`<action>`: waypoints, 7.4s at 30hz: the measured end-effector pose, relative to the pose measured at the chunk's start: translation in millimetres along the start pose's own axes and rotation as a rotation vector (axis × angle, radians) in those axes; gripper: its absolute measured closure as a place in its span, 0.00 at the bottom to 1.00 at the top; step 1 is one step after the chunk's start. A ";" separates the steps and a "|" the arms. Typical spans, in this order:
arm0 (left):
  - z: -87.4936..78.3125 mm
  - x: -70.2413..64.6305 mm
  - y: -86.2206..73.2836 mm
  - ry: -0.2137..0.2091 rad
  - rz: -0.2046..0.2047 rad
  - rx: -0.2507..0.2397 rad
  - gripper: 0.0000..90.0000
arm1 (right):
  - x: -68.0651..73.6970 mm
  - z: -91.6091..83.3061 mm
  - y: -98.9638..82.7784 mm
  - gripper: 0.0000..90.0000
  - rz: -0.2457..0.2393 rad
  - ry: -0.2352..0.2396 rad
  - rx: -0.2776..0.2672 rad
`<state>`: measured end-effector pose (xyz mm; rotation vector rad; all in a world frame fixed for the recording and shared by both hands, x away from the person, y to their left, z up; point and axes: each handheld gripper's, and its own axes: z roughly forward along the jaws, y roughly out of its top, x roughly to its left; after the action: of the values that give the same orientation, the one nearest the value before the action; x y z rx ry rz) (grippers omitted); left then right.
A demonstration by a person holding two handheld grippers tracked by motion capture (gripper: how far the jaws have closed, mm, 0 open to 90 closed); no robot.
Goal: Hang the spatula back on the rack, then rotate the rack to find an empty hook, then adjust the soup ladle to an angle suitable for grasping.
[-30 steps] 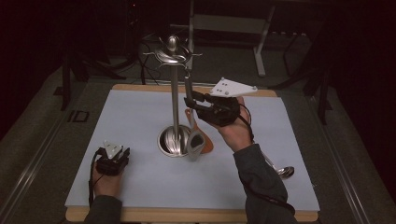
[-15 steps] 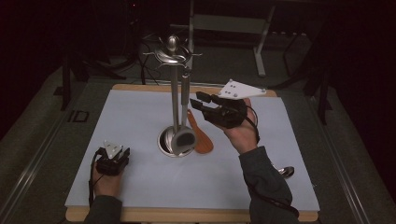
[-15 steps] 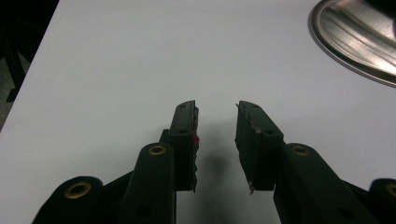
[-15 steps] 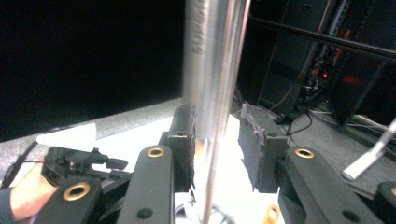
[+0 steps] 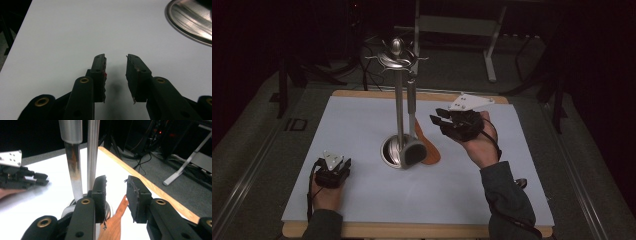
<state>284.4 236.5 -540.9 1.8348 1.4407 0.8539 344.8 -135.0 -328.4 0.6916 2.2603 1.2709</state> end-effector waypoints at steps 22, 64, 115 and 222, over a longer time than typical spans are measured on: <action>-52.8 -15.4 25.8 -0.078 -0.058 -0.289 0.81 | -13.0 -4.9 -57.5 0.68 0.058 0.007 0.006; -152.0 -87.6 214.3 -0.240 0.071 -0.927 1.00 | -1.7 -13.1 -165.2 0.56 0.181 -0.032 0.049; -128.9 -58.1 232.3 -0.115 -0.004 -0.860 1.00 | -9.6 -20.3 -177.7 0.56 0.229 -0.055 0.039; -54.2 8.1 61.2 -0.215 -0.013 -0.311 0.89 | -23.0 -28.7 -186.2 0.56 0.266 -0.083 0.058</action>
<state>276.1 238.0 -459.1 1.6256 1.1166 0.7965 307.5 -251.2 -473.7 1.0757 2.1994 1.2725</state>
